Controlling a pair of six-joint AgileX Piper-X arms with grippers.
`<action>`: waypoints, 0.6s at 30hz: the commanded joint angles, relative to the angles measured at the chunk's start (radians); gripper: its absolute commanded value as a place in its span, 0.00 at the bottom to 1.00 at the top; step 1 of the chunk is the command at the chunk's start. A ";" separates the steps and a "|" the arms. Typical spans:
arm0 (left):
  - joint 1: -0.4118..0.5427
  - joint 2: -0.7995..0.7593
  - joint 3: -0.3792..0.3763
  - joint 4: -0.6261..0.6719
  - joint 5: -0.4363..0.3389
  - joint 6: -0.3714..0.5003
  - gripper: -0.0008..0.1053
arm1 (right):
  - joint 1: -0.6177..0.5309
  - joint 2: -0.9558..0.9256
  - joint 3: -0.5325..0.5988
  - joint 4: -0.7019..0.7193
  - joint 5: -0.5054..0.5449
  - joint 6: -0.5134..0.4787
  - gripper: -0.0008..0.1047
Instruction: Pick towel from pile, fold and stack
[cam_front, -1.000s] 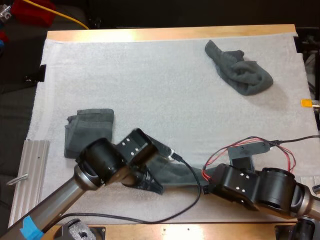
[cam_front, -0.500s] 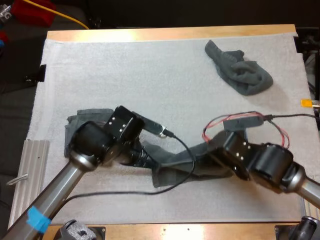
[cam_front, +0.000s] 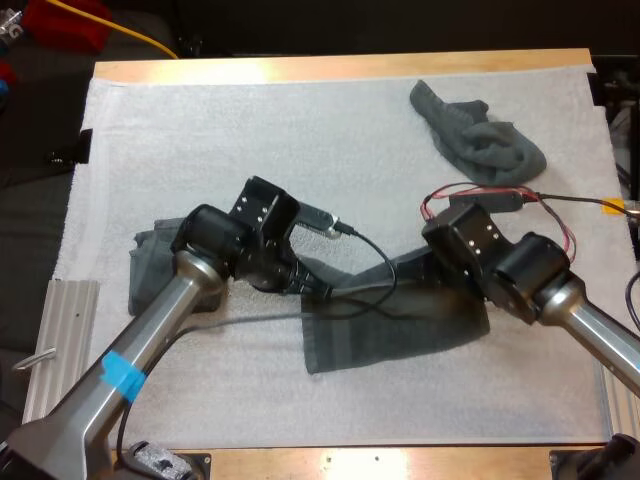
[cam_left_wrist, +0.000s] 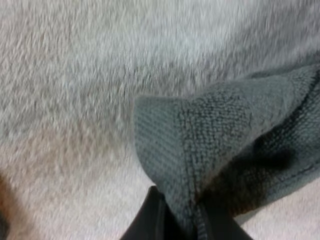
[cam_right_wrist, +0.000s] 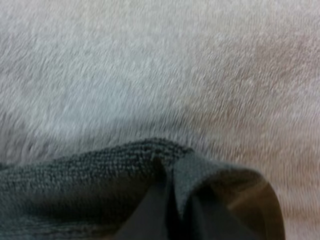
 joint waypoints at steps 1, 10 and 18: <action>0.014 0.013 -0.001 -0.035 0.014 0.006 0.01 | -0.024 0.013 -0.003 -0.030 -0.030 -0.016 0.02; 0.115 0.095 -0.001 -0.172 0.124 0.006 0.01 | -0.128 0.123 -0.003 -0.153 -0.168 -0.015 0.02; 0.204 0.182 -0.001 -0.250 0.281 -0.029 0.01 | -0.194 0.185 -0.003 -0.219 -0.224 0.014 0.02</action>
